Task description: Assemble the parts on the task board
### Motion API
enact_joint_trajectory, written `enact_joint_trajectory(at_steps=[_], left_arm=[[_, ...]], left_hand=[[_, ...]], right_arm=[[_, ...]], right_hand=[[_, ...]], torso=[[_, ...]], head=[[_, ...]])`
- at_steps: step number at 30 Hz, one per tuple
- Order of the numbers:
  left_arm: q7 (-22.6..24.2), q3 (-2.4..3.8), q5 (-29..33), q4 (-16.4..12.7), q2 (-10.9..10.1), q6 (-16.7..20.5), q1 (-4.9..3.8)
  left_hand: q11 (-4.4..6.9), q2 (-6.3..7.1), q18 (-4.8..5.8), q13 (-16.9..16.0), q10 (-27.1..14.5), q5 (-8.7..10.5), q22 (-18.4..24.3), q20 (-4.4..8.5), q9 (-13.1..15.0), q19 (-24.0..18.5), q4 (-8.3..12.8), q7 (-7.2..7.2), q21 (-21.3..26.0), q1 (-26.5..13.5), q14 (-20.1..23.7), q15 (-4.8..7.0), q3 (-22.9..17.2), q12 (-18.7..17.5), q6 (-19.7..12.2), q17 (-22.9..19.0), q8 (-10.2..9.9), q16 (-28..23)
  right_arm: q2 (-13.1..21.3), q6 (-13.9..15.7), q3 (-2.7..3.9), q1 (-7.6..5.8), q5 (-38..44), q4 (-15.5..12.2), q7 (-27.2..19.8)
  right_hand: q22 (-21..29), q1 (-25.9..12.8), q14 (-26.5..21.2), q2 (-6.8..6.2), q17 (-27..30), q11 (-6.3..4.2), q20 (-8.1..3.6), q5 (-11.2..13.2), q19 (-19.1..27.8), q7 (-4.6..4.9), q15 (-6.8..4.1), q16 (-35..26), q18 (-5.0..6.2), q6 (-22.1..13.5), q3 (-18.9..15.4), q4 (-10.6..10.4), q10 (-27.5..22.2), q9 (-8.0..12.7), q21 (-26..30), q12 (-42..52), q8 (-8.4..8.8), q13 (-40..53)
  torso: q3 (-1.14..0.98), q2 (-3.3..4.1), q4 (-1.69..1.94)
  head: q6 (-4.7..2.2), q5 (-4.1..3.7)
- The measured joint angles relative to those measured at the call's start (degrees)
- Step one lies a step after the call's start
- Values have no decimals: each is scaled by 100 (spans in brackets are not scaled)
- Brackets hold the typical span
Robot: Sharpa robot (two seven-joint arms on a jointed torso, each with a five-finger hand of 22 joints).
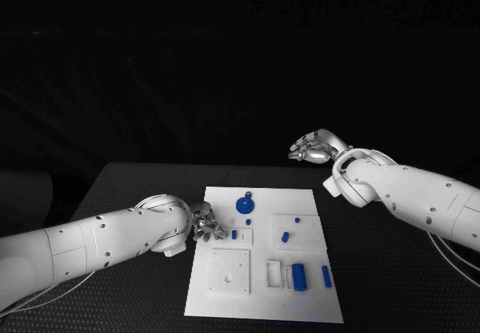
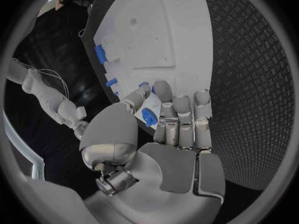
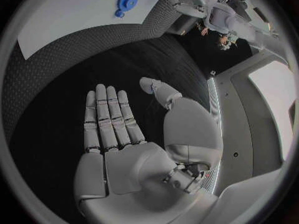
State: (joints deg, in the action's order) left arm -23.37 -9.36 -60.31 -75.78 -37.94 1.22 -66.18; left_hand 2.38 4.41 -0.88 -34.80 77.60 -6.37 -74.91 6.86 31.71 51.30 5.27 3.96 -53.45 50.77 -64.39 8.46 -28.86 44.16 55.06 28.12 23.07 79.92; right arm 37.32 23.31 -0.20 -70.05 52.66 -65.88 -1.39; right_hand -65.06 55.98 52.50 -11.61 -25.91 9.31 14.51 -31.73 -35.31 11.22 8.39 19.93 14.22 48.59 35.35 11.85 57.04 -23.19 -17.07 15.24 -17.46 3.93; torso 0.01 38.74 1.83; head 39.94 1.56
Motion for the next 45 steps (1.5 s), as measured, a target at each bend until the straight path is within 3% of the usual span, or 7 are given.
enact_joint_trajectory(at_steps=[5, 20, 22, 25, 29, 35, 45], left_arm=[[-15, 0, -36, 3, 11, -1, 0], [-10, 2, -77, -14, 7, -21, -1], [5, -1, -54, -24, 9, -25, 1], [29, -1, -17, -27, 12, -23, 2], [71, -1, 58, -35, 2, -16, 3], [100, -6, 150, -52, -17, 0, 11], [103, -10, 233, -71, -37, 74, 25]], left_hand=[[25, 72, 0, 0, 25, 37, 0, 20, 0, 21, -66, -9, 0, -72, -12, 11, 43, 27, 11, 11, 0, 23], [22, 17, -7, -2, 64, 33, 1, 0, 17, 41, -41, -26, 0, -11, -42, 23, -7, 52, 30, 27, -27, 43], [50, -158, -91, -11, 93, -73, -2, 0, 17, 41, 164, -50, -3, 342, -63, 44, -204, 83, 54, 34, -55, 67], [28, -309, -90, -15, 115, -118, -4, 20, 17, 62, 364, -23, -49, 453, -74, 33, -202, 83, 80, 49, -73, 88], [23, -642, -90, -15, 128, -201, -3, 20, 15, 62, 565, 0, -68, 479, -95, 11, -120, 90, 104, 64, -70, 107], [36, -796, -90, 66, 196, -236, -3, 20, 32, 62, 649, -47, -108, 390, -113, -9, -78, 110, 214, 69, -65, 138], [61, -855, -90, 138, 265, -338, -2, 20, 46, 62, 699, -76, -134, 331, -148, 0, -65, 110, 283, 77, -64, 159]], right_arm=[[-1, -3, 0, 0, 0, -1, 1], [-3, -9, 0, 0, 0, -2, 1], [-4, -11, 0, 0, 0, -2, 1], [-3, -12, 0, 0, 0, -2, 1], [-3, -14, 0, 0, 0, -2, 1], [-2, -15, 0, 1, 0, -2, 1], [3, -17, 0, 4, 0, -7, 1]], right_hand=[[-5, 0, 0, 0, 0, 0, 0, 0, 0, 0, 0, 0, 0, 0, 0, 0, 0, 4, 0, 0, 0, 0], [-5, 23, 0, 23, 0, 0, 0, 0, 0, 0, 0, 0, 0, 0, 0, 0, 0, 4, 0, -22, 0, 0], [-5, 23, 0, 23, 0, 0, 0, 0, 0, 0, 0, 0, 0, 0, 0, 0, 0, 4, 0, -22, 0, 0], [-5, 23, 0, 23, 0, 0, 0, 0, 0, 0, 0, 0, 0, 0, 0, 0, 0, 4, 0, -22, 0, 0], [-5, 23, 0, 23, 0, 0, 0, 0, 0, 0, 0, 0, 0, 0, 0, 0, 0, 3, 0, -22, 0, 0], [-5, 23, 0, 23, 0, 0, 0, 0, 0, 0, 0, 0, 0, 0, 0, 0, 0, 3, 0, -22, 0, 0], [-10, 23, 0, 23, 0, 0, 0, 0, 0, 0, 0, 0, 0, 0, 0, 0, 0, 8, 0, -22, 0, 0]], torso=[[0, 0, 1], [4, 1, 2], [3, 1, 3], [3, 1, 3], [4, 1, 2], [1, 1, 1], [-3, 2, 1]], head=[[0, -8], [11, -12], [14, -12], [17, -9], [19, -7], [14, -7], [3, -7]])
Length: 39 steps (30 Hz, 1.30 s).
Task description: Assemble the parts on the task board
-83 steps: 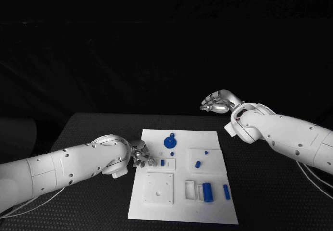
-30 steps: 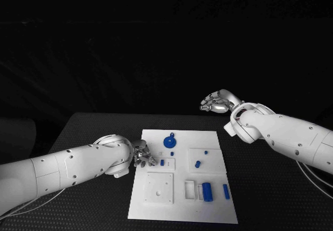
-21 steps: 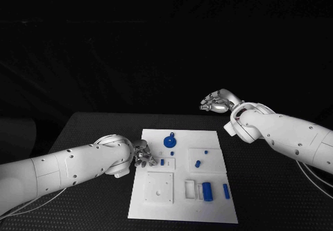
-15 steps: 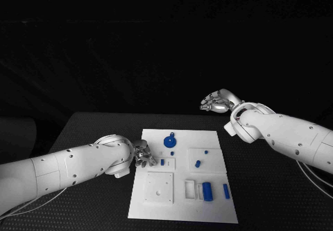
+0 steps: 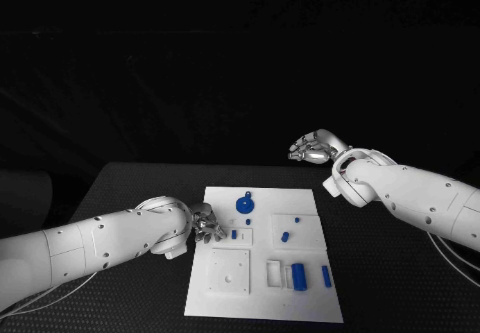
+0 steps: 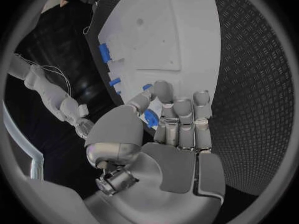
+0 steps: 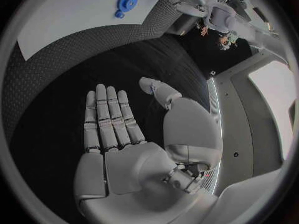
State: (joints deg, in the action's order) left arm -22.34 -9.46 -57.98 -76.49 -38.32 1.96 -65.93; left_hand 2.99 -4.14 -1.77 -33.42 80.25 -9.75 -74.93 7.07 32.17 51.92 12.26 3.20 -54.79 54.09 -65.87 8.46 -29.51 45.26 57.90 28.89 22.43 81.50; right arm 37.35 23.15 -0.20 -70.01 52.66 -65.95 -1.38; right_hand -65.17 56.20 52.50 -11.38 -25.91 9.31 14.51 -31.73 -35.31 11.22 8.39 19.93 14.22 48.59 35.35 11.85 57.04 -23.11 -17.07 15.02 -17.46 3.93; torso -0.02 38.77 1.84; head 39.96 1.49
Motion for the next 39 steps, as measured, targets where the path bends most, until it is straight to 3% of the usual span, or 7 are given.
enact_joint_trajectory(at_steps=[8, 17, 20, 26, 39], left_arm=[[-6, 11, 22, -54, -36, 49, 14], [-106, 71, 7, -105, -45, 46, 26], [-162, 85, -5, -110, -33, 13, 5], [-310, 95, -48, -60, 25, -191, -68], [-484, 108, -40, -29, 144, -681, -327]], left_hand=[[19, -29, 0, 43, 21, -108, 1, 21, 0, 21, 22, 16, -23, -29, -10, -8, 12, 0, 23, -1, -1, 15], [35, -54, 1, 84, 45, -288, 1, 0, 10, 42, 44, -4, -23, -11, -28, -26, 34, 0, 44, -2, -18, 15], [28, -55, 1, 108, 53, -503, 2, 22, 20, 64, 68, -5, -49, -11, -31, -29, 58, 0, 84, -2, -18, 15], [39, -56, 1, 130, 84, -748, 2, 21, 38, 63, 85, -25, -63, -12, -55, -34, 74, 39, 107, -3, -19, 15], [60, -93, 1, 143, 104, -816, 3, 21, 44, 63, 115, -26, -63, -18, -55, 3, 105, 67, 108, 5, -36, 37]], right_arm=[[7, -1, 0, 1, 0, -5, 0], [6, -3, 0, 1, 0, -2, 0], [-1, -3, 0, 1, 0, 6, 0], [-11, -10, 0, 9, 0, 16, -1], [-35, -30, 0, 17, 0, 41, 0]], right_hand=[[0, 0, 0, 0, 0, 0, 0, 0, 0, 0, 0, 0, 0, 0, 0, 0, 0, 0, 0, 0, 0, 0], [-5, 0, 0, 0, 0, 0, 0, -23, 0, 0, 0, 0, 0, 0, 16, -16, 0, 0, 0, 0, 0, 0], [-5, 0, 0, 0, 0, 0, 0, -23, 0, 0, 0, 0, 0, 0, 16, -16, 0, 0, 0, 0, 0, 0], [-5, 0, 0, 0, 0, 0, 0, -23, 0, 0, 0, 0, 0, 0, 16, -16, 0, 0, 0, 0, 0, 0], [-9, 0, 0, 0, 0, 0, 0, -22, 0, 0, 0, 0, 0, 0, 16, -16, 0, 5, 23, 0, 0, 0]], torso=[[0, -1, 0], [1, -2, 1], [1, -2, 2], [1, -2, 2], [7, -1, 1]], head=[[-19, 8], [-41, 15], [-44, 18], [-47, 23], [-49, 32]])
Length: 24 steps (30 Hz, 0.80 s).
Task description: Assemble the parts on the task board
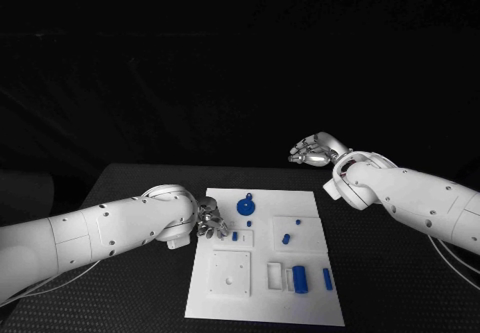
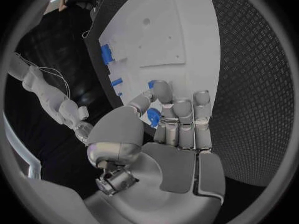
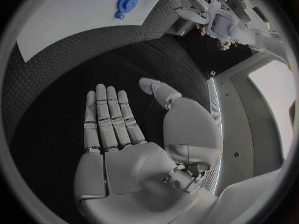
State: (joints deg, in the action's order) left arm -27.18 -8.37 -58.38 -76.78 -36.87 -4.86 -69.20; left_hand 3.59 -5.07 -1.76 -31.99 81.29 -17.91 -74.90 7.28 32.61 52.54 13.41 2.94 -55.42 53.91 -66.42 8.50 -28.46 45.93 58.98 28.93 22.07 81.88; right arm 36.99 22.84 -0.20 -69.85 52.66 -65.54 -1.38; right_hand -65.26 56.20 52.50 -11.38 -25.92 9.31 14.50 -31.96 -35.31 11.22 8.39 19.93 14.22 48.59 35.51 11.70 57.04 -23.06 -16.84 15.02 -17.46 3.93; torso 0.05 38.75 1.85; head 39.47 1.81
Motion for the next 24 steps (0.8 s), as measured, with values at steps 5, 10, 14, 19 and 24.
enact_joint_trajectory(at_steps=[5, 10, 14, 19, 24], left_arm=[[-3, 0, 111, 33, 17, -108, -19], [-4, -2, 286, 121, 73, -223, -37], [-9, -2, 409, 299, 130, -391, -84], [-29, 0, 545, 615, 282, -666, -204], [-65, -3, 655, 951, 461, -956, -306]], left_hand=[[0, -19, 0, 0, 0, -1, 0, 0, 13, 0, 0, 18, 0, -19, -2, 2, 0, 0, 20, 6, 7, 8], [20, -23, 0, 0, 20, -86, -5, 0, 31, -1, 16, 17, -26, -23, -4, 2, 16, 40, 22, 14, 7, 26], [20, -23, 0, 0, 20, -234, -4, 0, 59, -1, 17, 15, -52, -23, -13, 10, 17, 106, 23, 36, 7, 67], [20, -23, 0, 0, 20, -389, -4, 0, 95, -1, 25, 14, -69, -23, -14, 10, 24, 168, 25, 52, 38, 112], [40, -23, 0, -1, 41, -627, -3, 0, 158, -1, 32, 34, -99, -23, -17, 11, 32, 263, 45, 81, 41, 178]], right_arm=[[-8, -5, 0, 6, 0, 5, 0], [-12, -9, 0, 17, 0, 12, 0], [-16, -12, 0, 25, 0, 19, 0], [-18, -15, 0, 28, 0, 31, 0], [-35, -17, 0, 29, -1, 32, 1]], right_hand=[[0, 0, 0, 0, 0, 0, 0, 0, 0, 0, 0, 0, 1, 0, 0, 0, 0, 0, 0, 0, 0, 0], [0, 0, 0, 0, 0, 0, 0, 0, 0, 0, 0, 0, 0, 0, 0, 0, 0, 0, 0, 0, 0, 0], [0, 0, 0, 0, 0, 0, 0, 0, 0, 0, 0, 0, 0, 0, 0, 0, 0, 0, 0, 0, 0, 0], [0, 0, 0, 0, 0, 0, 0, 0, 0, 0, 0, 0, 0, 0, 0, 0, 0, 0, 0, 0, 0, 0], [-5, 0, 0, 0, 0, 0, 0, 0, 0, 0, 0, 0, 0, 0, 0, 0, 0, -1, 0, 0, 0, 0]], torso=[[0, 1, 1], [0, 1, 3], [0, 1, 2], [0, 1, -1], [-3, 2, -1]], head=[[4, 5], [9, 10], [13, 16], [21, 23], [27, 27]])
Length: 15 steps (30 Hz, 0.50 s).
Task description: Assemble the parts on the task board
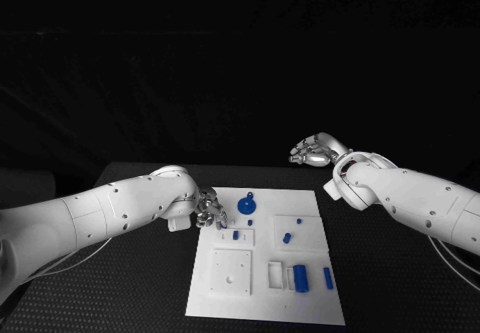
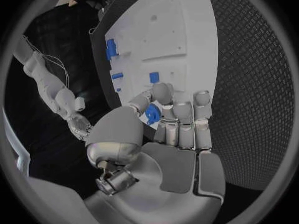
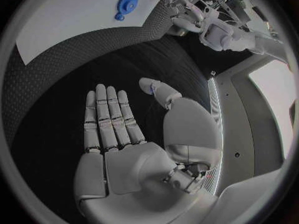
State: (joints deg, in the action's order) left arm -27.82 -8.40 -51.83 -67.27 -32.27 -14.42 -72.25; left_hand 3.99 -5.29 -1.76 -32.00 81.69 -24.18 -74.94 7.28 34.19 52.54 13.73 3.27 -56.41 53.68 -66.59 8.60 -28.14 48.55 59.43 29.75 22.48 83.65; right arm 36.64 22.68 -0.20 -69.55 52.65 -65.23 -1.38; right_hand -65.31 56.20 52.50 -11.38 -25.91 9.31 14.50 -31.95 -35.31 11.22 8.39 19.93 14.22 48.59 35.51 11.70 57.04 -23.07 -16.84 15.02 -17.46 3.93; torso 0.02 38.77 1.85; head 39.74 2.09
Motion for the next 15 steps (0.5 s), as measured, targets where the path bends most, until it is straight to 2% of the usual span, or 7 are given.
enact_joint_trajectory(at_steps=[5, 6, 8, 13, 15], left_arm=[[-31, -19, 55, 132, 130, -198, -27], [-36, -21, 57, 140, 149, -222, -26], [-44, -26, 56, 151, 182, -270, -24], [-58, -54, 3, 143, 199, -332, -24], [-63, -80, -42, 113, 195, -340, -24]], left_hand=[[1, 1, 0, 52, 1, -30, 0, 0, 71, 0, 1, 21, -37, -1, -16, -1, 1, 43, 21, 22, 43, 35], [1, 1, 0, 61, 1, -166, 1, 0, 94, 0, 2, 21, -37, -1, -16, -1, 1, 43, 21, 22, 43, 50], [0, 2, 0, 70, 1, -177, 1, 0, 101, 0, 8, 21, -37, -1, -15, 0, 8, 43, 21, 22, 43, 66], [20, 25, 0, 88, 21, -206, 1, 0, 139, 0, 9, 21, -60, -25, -5, 11, 9, 71, 21, 29, 64, 66], [20, 28, 0, 89, 21, -272, 1, 0, 141, 0, 9, 21, -60, -27, -5, 12, 9, 71, 21, 29, 67, 66]], right_arm=[[-11, -1, 0, 0, 0, 5, 0], [-13, -2, 0, 0, 0, 5, 0], [-21, -2, 0, 0, 0, 6, 0], [-23, -3, 0, 0, 0, 6, 0], [-21, -3, 0, 0, 0, 5, 0]], right_hand=[[0, 0, 0, 0, 0, 0, 0, 0, 0, 0, 0, 0, 0, 0, 0, 0, 0, 5, 0, 0, 0, 0], [0, 0, 0, 0, 0, 0, 0, 0, 0, 0, 0, 0, 0, 0, 0, 0, 0, 5, 0, 0, 0, 0], [0, 0, 0, 0, 0, 0, 0, 0, 0, 0, 0, 0, 0, 0, 0, 0, 0, 5, 0, 0, 0, 0], [1, 0, 0, 0, 0, 0, 0, 0, 0, 0, 0, 0, 0, 0, 0, 0, 0, 5, 0, 0, -25, 0], [1, 0, 0, 0, 0, 0, 0, 0, 0, 0, 0, 0, 0, 0, 0, 0, 0, 5, 0, 0, -28, 0]], torso=[[-1, -1, 0], [-1, -1, 0], [-1, -1, 1], [-1, -1, 1], [-1, -1, 1]], head=[[15, 14], [18, 15], [23, 15], [36, 20], [41, 23]])
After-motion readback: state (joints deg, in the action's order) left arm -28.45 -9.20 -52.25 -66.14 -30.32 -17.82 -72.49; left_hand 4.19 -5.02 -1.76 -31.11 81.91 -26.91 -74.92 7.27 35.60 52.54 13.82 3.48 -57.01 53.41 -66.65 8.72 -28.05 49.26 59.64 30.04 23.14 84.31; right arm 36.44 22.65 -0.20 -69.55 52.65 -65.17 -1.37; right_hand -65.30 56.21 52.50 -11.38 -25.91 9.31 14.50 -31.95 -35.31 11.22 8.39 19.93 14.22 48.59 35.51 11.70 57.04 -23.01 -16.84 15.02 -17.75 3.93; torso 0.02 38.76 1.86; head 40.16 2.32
